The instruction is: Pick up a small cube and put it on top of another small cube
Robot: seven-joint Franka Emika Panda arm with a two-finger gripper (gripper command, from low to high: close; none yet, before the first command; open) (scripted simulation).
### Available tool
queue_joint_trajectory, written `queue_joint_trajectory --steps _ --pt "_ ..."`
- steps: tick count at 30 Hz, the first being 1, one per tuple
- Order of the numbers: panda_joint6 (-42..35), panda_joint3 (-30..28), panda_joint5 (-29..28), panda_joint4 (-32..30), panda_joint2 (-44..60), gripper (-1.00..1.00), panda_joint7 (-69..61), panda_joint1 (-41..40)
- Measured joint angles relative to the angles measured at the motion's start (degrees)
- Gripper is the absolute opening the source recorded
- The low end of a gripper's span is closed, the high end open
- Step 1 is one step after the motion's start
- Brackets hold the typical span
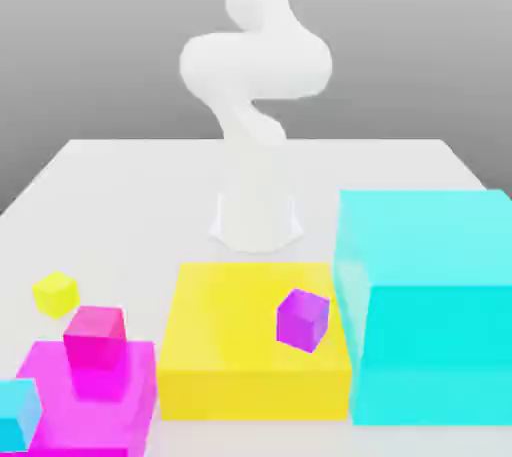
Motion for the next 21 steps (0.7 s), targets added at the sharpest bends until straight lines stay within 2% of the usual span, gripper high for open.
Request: queue_joint_trajectory --steps 10,21 --pt "10.79 -1.82 -2.55 -9.22 17.75 0.0 24.36 -17.85" --pt "22.5 -8.96 -2.51 -19.2 36.91 0.0 48.66 -32.69"
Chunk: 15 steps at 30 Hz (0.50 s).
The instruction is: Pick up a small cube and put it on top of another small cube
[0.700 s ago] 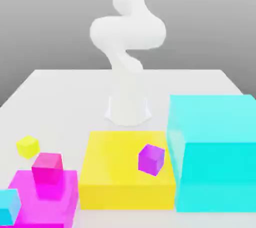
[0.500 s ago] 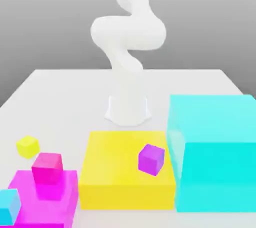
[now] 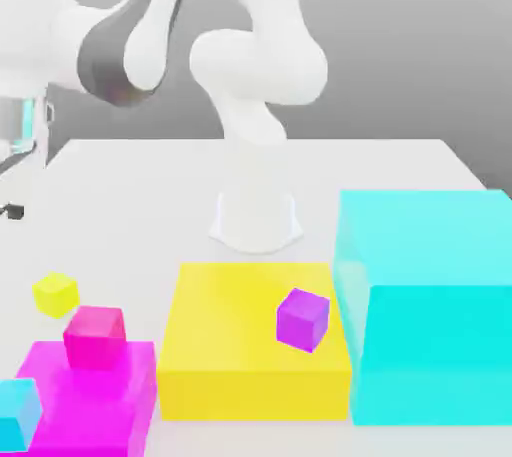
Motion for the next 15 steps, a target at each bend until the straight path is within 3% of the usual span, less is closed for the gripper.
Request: queue_joint_trajectory --steps 5,11,12,15 --pt "5.58 -1.92 5.92 -4.0 8.98 0.0 5.95 -6.07" --pt "15.19 4.54 12.37 -2.29 21.24 0.0 2.44 -11.42" --pt "16.24 5.31 12.3 -2.05 22.54 -1.0 2.48 -12.21" --pt "16.3 5.31 12.27 -2.05 22.54 -1.0 2.51 -12.21"
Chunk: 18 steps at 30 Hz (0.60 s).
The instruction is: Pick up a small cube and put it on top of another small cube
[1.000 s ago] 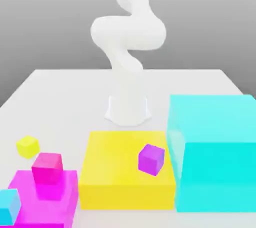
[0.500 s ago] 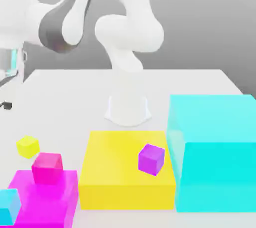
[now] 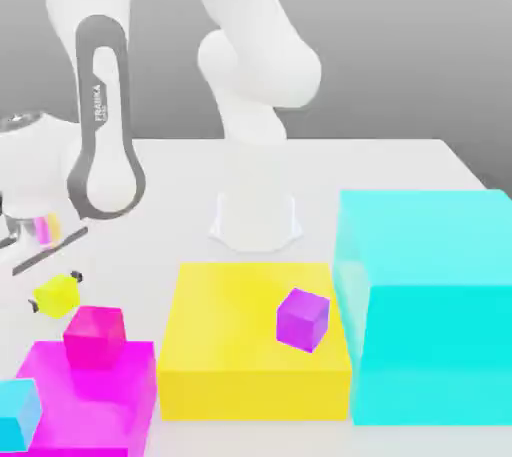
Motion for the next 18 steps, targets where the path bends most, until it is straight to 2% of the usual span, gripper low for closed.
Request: queue_joint_trajectory --steps 4,10,13,18 --pt "0.05 0.19 -0.14 -0.02 -0.05 -1.0 0.1 -0.23" --pt "-8.87 -3.29 -5.85 -2.23 -11.19 -1.0 4.37 1.9" --pt "-13.83 -2.22 -7.41 1.66 -12.16 -1.0 7.76 3.97" --pt "-22.08 0.9 -8.48 11.69 -10.21 -1.0 13.91 8.48"
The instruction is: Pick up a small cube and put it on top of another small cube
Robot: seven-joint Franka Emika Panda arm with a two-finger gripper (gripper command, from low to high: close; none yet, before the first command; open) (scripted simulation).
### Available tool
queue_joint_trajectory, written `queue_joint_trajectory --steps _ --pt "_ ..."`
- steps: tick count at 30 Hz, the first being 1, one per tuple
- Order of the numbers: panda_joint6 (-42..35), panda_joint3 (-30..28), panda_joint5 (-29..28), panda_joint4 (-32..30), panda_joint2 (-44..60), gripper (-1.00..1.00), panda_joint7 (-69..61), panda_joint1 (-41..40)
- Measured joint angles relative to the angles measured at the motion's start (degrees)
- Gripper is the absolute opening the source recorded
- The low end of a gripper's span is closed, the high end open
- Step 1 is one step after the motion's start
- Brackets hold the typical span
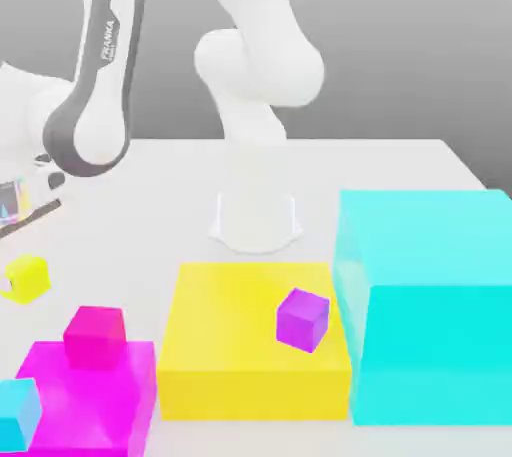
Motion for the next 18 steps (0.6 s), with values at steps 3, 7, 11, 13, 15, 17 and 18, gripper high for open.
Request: queue_joint_trajectory --steps 3,7,11,13,15,17,18 --pt "-4.94 1.97 -0.56 6.21 1.3 -1.0 3.72 2.65" --pt "-11.51 4.47 -1.23 14.49 2.94 -1.0 8.68 6.25" --pt "-17.97 6.75 -1.81 22.72 4.48 -1.0 13.59 9.89" --pt "-15.98 6.95 -2.21 23.53 7.25 -1.0 14.68 10.72" --pt "-12.38 6.87 -2.58 23.03 10.34 1.0 15.15 11.07" --pt "-12.38 6.87 -2.58 23.03 10.34 1.0 15.15 11.07" --pt "-12.38 6.87 -2.58 23.03 10.34 1.0 15.15 11.07"
